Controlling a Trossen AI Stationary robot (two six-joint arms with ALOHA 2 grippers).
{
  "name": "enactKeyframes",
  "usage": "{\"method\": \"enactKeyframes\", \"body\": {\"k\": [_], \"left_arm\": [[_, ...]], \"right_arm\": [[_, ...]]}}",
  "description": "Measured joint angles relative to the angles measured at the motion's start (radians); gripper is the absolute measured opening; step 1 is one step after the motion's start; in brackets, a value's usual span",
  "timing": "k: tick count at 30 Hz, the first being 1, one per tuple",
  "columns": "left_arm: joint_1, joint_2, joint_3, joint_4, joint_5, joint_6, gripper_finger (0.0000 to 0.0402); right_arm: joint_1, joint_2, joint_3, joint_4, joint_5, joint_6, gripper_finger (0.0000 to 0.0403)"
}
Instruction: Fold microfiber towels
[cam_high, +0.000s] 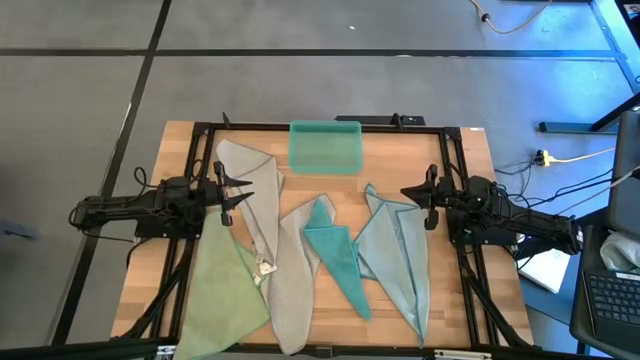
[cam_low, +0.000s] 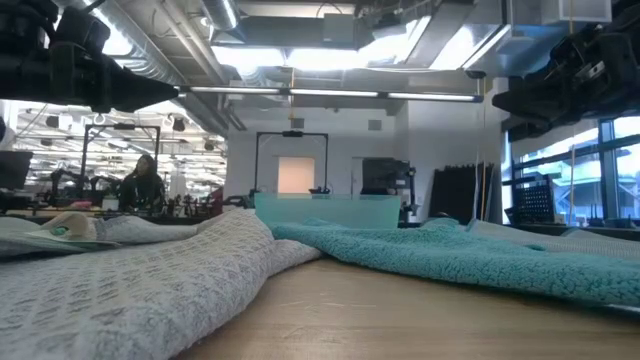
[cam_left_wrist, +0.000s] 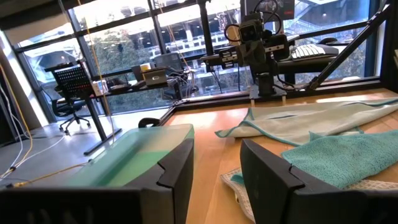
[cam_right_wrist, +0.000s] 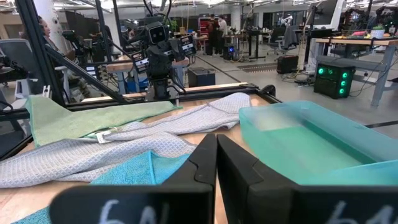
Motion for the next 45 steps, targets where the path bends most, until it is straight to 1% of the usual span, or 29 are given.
{"method": "enactKeyframes", "body": {"k": [4, 5, 7, 9, 11, 12, 14, 17, 19, 21, 24, 25, 26, 28, 29, 32, 33, 35, 37, 40, 44, 45], "left_arm": [[0.000, 0.000, 0.000, 0.000, 0.000, 0.000, 0.0124], [0.000, 0.000, 0.000, 0.000, 0.000, 0.000, 0.0124], [0.000, 0.000, 0.000, 0.000, 0.000, 0.000, 0.0124], [0.000, 0.000, 0.000, 0.000, 0.000, 0.000, 0.0124], [0.000, 0.000, 0.000, 0.000, 0.000, 0.000, 0.0124], [0.000, 0.000, 0.000, 0.001, 0.000, 0.000, 0.0124], [0.000, 0.000, 0.000, 0.002, 0.000, 0.000, 0.0124], [0.000, 0.000, 0.000, 0.003, 0.000, 0.000, 0.0124], [0.000, 0.000, 0.000, 0.003, 0.000, 0.000, 0.0124], [0.000, 0.000, 0.000, 0.003, 0.000, 0.000, 0.0124], [0.001, 0.001, 0.000, 0.037, -0.001, -0.018, 0.0124], [0.005, 0.001, 0.000, 0.083, -0.006, -0.078, 0.0124], [0.008, 0.000, 0.000, 0.135, -0.013, -0.174, 0.0124], [0.018, 0.000, 0.003, 0.228, -0.034, -0.407, 0.0124], [0.023, 0.000, 0.012, 0.272, -0.036, -0.500, 0.0124], [0.026, 0.000, 0.062, 0.404, -0.038, -0.721, 0.0124], [0.026, 0.000, 0.080, 0.437, -0.046, -0.767, 0.0124], [0.026, 0.007, 0.139, 0.449, -0.074, -0.817, 0.0124], [0.026, 0.016, 0.224, 0.443, -0.066, -0.812, 0.0124], [0.026, 0.103, 0.370, 0.376, -0.028, -0.762, 0.0124], [0.026, 0.346, 0.606, 0.249, 0.031, -0.705, 0.0124], [0.026, 0.413, 0.668, 0.176, 0.061, -0.696, 0.0124]], "right_arm": [[0.000, 0.001, 0.000, 0.009, 0.004, -0.003, 0.0015], [-0.001, 0.001, 0.000, 0.029, 0.020, 0.003, 0.0015], [-0.002, 0.001, 0.000, 0.111, 0.056, 0.091, 0.0015], [-0.002, 0.001, 0.000, 0.253, 0.127, 0.195, 0.0015], [-0.003, 0.001, 0.002, 0.359, 0.207, 0.205, 0.0015], [-0.003, 0.002, 0.008, 0.375, 0.222, 0.194, 0.0015], [-0.003, 0.006, 0.049, 0.340, 0.200, 0.188, 0.0015], [-0.002, 0.054, 0.127, 0.245, 0.118, 0.227, 0.0015], [-0.002, 0.115, 0.175, 0.204, 0.073, 0.277, 0.0015], [-0.002, 0.190, 0.234, 0.209, 0.030, 0.309, 0.0015], [-0.002, 0.321, 0.333, 0.210, -0.009, 0.289, 0.0015], [-0.002, 0.369, 0.368, 0.205, -0.014, 0.271, 0.0015], [-0.002, 0.421, 0.407, 0.204, -0.015, 0.249, 0.0015], [-0.002, 0.522, 0.491, 0.183, -0.016, 0.207, 0.0015], [-0.002, 0.571, 0.534, 0.149, -0.016, 0.188, 0.0015], [-0.002, 0.731, 0.669, 0.038, 0.000, 0.184, 0.0015], [-0.002, 0.784, 0.709, 0.005, 0.006, 0.197, 0.0015], [-0.002, 0.881, 0.786, -0.003, 0.011, 0.244, 0.0015], [-0.002, 0.960, 0.858, 0.009, 0.011, 0.283, 0.0015], [-0.002, 1.068, 0.958, 0.008, 0.010, 0.361, 0.0015], [-0.002, 1.181, 1.068, 0.010, 0.009, 0.464, 0.0015], [-0.002, 1.204, 1.091, 0.011, 0.009, 0.499, 0.0015]]}}
